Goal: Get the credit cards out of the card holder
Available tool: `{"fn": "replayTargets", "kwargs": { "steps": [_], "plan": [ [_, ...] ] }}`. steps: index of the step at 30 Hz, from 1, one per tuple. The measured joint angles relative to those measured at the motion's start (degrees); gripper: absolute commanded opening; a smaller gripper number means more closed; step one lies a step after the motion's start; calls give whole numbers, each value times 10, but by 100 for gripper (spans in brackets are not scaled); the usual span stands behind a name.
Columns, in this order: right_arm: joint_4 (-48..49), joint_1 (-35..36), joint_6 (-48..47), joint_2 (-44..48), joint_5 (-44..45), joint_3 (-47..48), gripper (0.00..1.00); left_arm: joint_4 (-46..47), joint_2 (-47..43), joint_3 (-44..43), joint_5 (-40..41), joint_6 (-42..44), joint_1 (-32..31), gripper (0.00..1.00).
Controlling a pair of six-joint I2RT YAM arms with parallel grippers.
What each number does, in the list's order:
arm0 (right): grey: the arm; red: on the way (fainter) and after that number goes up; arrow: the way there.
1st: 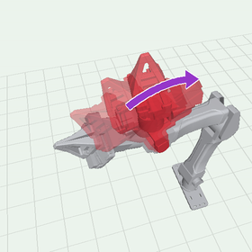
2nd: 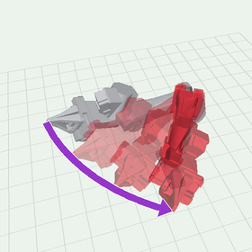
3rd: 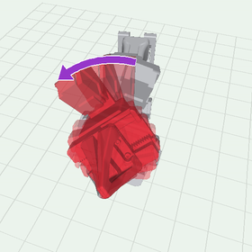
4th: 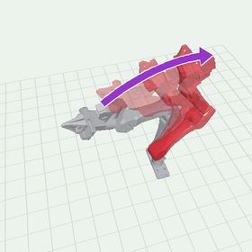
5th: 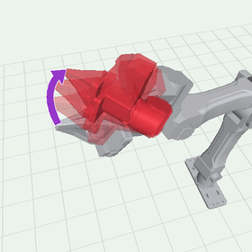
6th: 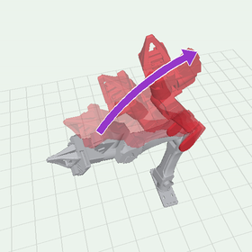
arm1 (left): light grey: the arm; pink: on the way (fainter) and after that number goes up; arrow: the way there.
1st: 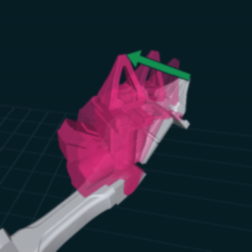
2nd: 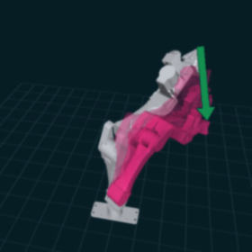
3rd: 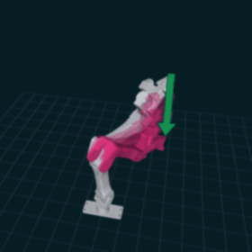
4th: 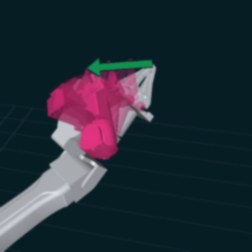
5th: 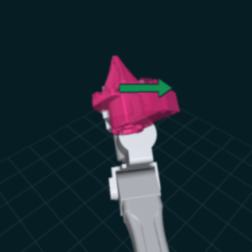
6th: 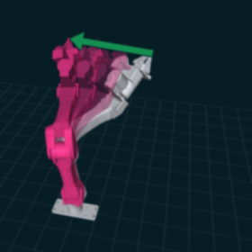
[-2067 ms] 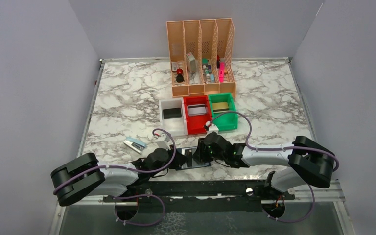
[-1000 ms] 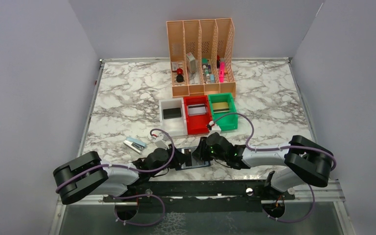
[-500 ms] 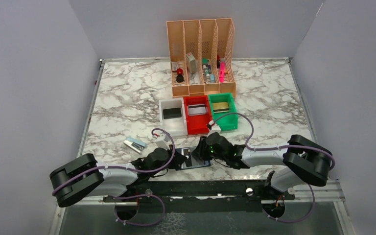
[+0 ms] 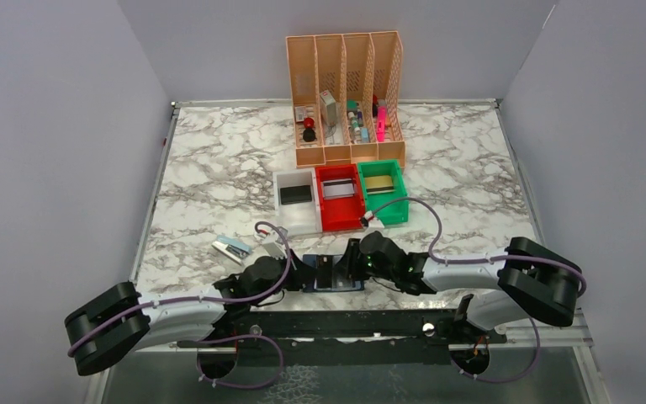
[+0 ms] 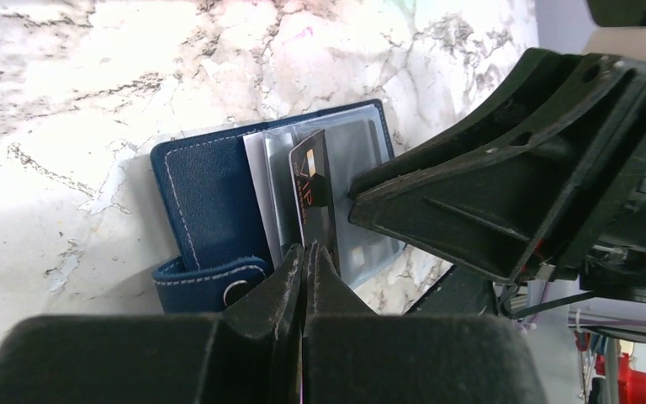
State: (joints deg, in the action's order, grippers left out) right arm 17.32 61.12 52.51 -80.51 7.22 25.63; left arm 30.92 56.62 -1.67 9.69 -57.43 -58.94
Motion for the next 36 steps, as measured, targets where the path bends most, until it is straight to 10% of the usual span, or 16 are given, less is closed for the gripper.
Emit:
{"fn": "replayTargets", "kwargs": {
  "steps": [18,36],
  "plan": [
    [-23,0,-38,65,-27,-15,41,-148,-108,-16,12,30,0,0],
    [72,0,-53,-69,-102,22,45,-142,-90,-16,10,31,0,8]
  ]
}}
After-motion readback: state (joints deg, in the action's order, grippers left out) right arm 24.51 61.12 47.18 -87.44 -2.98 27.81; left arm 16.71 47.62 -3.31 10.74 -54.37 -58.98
